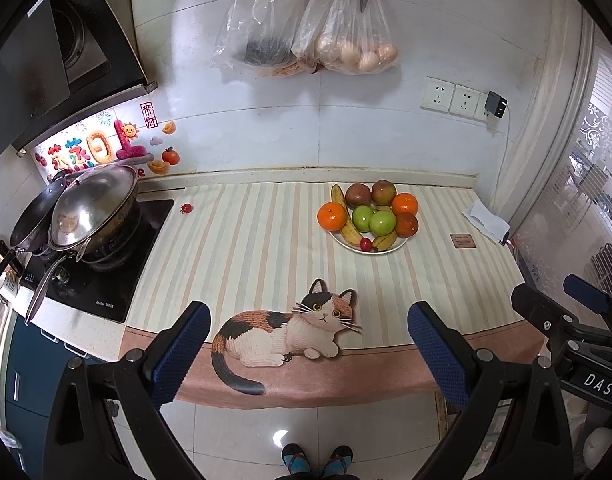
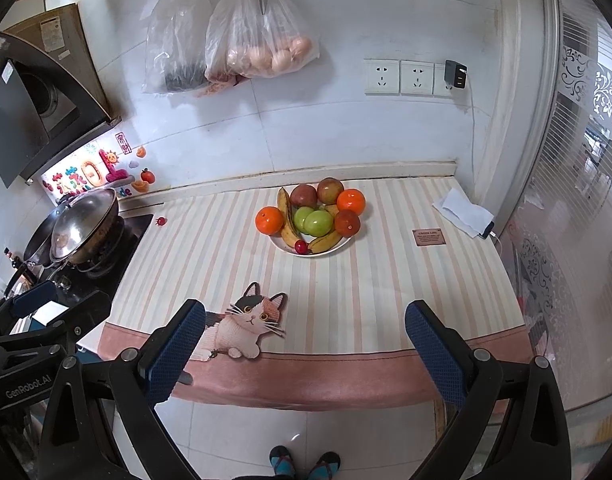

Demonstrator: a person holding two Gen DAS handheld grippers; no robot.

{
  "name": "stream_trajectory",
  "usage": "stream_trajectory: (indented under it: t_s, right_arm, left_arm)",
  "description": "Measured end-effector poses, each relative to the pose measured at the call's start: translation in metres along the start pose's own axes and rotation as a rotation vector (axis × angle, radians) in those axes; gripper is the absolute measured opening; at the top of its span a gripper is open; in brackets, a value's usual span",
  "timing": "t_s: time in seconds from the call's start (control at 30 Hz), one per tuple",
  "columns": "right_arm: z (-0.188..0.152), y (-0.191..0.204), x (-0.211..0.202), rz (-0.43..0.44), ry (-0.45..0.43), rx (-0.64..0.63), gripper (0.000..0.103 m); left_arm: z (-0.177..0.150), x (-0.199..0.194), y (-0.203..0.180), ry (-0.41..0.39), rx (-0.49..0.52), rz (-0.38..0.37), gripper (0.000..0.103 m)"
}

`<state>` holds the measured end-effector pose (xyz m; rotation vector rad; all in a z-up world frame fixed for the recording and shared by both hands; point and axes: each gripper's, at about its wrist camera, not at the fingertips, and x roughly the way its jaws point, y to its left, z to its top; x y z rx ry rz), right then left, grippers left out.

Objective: Organize fruits

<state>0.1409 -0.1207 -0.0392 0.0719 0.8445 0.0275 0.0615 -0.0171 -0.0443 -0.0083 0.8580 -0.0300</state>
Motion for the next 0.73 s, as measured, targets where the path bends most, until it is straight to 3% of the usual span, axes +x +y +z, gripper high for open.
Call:
stream_trajectory:
  t_s: [0.73]
  right_arm:
    - [-0.0007,-0.0018,-0.0062,0.005,-0.008,0.008,0.102]
  left_arm:
    - [0.0018,-0.006,0.0,-0.017,0.01,-0.015,0.101]
